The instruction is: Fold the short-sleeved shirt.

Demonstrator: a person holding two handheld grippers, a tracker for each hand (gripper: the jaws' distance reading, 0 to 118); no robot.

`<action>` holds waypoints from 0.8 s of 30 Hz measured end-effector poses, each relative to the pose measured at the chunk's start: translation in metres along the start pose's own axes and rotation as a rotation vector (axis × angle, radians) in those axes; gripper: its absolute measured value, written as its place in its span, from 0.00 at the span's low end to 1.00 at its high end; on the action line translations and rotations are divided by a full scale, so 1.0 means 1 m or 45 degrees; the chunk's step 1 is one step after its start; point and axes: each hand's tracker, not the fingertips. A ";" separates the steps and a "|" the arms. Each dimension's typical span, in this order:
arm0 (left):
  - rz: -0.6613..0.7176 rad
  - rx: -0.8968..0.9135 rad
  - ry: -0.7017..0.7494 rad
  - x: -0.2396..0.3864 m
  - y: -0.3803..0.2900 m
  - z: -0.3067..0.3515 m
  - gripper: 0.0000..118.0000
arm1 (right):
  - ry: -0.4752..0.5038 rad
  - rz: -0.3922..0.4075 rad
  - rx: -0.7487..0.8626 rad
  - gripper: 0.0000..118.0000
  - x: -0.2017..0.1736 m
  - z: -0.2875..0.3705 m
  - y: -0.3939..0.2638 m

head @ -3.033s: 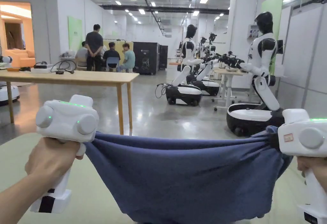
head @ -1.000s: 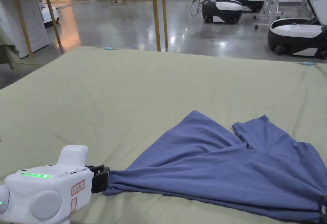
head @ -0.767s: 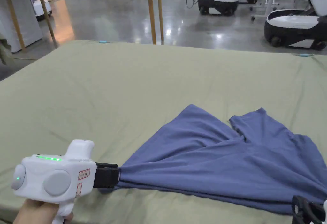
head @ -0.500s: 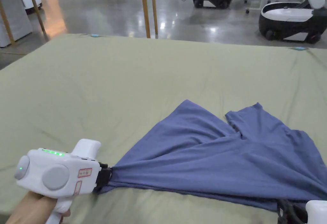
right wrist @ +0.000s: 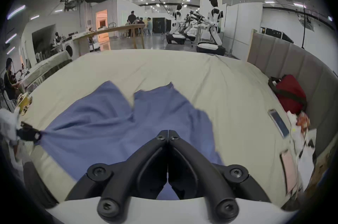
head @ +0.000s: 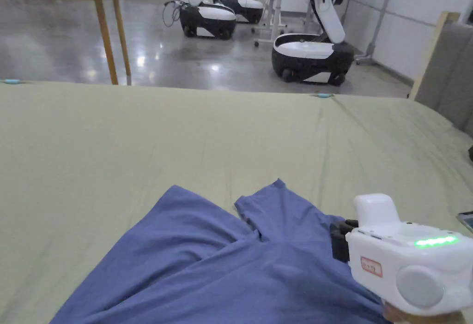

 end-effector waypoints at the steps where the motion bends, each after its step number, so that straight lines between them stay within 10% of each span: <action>1: -0.003 0.000 0.000 0.000 0.000 0.000 0.01 | -0.026 0.010 -0.038 0.01 0.006 -0.016 0.012; 8: 0.052 -0.012 -0.018 0.000 0.002 -0.001 0.01 | 0.003 0.058 -0.320 0.06 0.035 -0.132 0.074; 11: 0.051 -0.019 -0.018 0.001 0.003 -0.002 0.01 | 0.003 0.118 -0.537 1.00 0.037 -0.172 0.074; 18: 0.037 -0.032 -0.004 0.005 0.005 -0.004 0.01 | -0.029 0.130 -0.611 0.85 0.048 -0.203 0.049; 20: 0.039 -0.036 -0.006 0.004 0.006 -0.004 0.01 | 0.013 0.020 -0.610 0.61 0.048 -0.197 0.052; 22: 0.041 -0.035 -0.008 0.003 0.006 -0.004 0.01 | 0.050 0.105 -0.546 0.04 0.040 -0.183 0.055; 24: 0.044 -0.038 -0.004 0.004 0.007 -0.002 0.01 | -0.058 0.192 -0.479 0.00 0.033 -0.163 0.059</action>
